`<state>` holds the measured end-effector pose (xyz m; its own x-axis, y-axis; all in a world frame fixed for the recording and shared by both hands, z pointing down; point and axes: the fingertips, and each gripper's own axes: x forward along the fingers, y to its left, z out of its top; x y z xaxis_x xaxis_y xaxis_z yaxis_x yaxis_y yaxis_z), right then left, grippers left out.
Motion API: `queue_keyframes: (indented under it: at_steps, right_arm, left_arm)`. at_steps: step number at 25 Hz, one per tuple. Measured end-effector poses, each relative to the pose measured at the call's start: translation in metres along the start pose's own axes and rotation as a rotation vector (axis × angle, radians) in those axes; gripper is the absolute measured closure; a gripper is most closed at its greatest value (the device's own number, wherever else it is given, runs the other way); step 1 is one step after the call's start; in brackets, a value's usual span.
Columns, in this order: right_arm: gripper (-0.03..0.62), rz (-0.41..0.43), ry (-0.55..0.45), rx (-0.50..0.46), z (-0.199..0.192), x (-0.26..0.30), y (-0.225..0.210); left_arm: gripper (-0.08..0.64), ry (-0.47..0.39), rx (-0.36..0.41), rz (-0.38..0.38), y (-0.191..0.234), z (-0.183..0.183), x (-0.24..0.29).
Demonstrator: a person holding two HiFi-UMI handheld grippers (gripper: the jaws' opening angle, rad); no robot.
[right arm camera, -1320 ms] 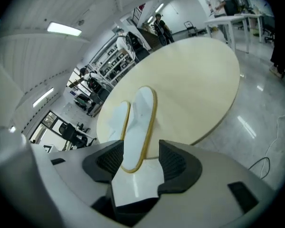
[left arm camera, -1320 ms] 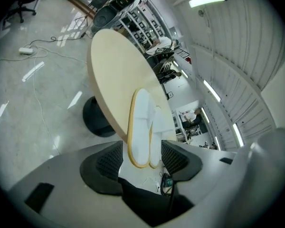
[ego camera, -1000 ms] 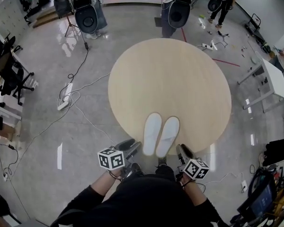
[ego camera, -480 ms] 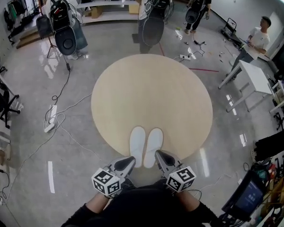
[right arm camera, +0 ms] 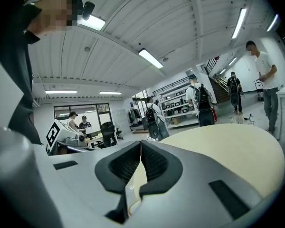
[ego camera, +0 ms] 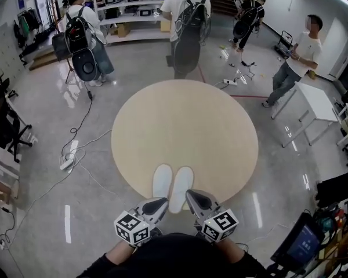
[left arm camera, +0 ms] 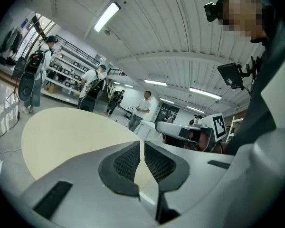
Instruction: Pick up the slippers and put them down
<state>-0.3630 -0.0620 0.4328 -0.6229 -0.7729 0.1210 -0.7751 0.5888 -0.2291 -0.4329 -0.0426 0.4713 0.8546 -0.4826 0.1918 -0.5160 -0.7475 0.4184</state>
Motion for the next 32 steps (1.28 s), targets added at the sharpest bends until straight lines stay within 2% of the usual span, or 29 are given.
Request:
queue_keyframes:
  at_steps: [3, 10, 18, 23, 32]
  right_arm:
    - [0.575, 0.011, -0.007, -0.010, 0.011, -0.025, -0.013]
    - [0.575, 0.057, 0.007, -0.002, -0.006, -0.056, -0.019]
    - [0.575, 0.089, 0.006, 0.007, -0.006, -0.087, -0.029]
    - [0.575, 0.107, 0.007, 0.005, -0.016, -0.082, -0.025]
    - [0.577, 0.116, 0.002, -0.012, -0.004, -0.122, -0.034]
  left_arm:
    - [0.534, 0.007, 0.034, -0.018, -0.031, 0.006, 0.025]
    - [0.534, 0.048, 0.057, -0.049, -0.070, -0.019, 0.053]
    - [0.534, 0.043, 0.060, -0.006, -0.097, -0.024, 0.066]
    - [0.535, 0.034, 0.060, 0.014, -0.090, -0.032, 0.062]
    - [0.534, 0.025, 0.053, 0.028, -0.124, -0.033, 0.077]
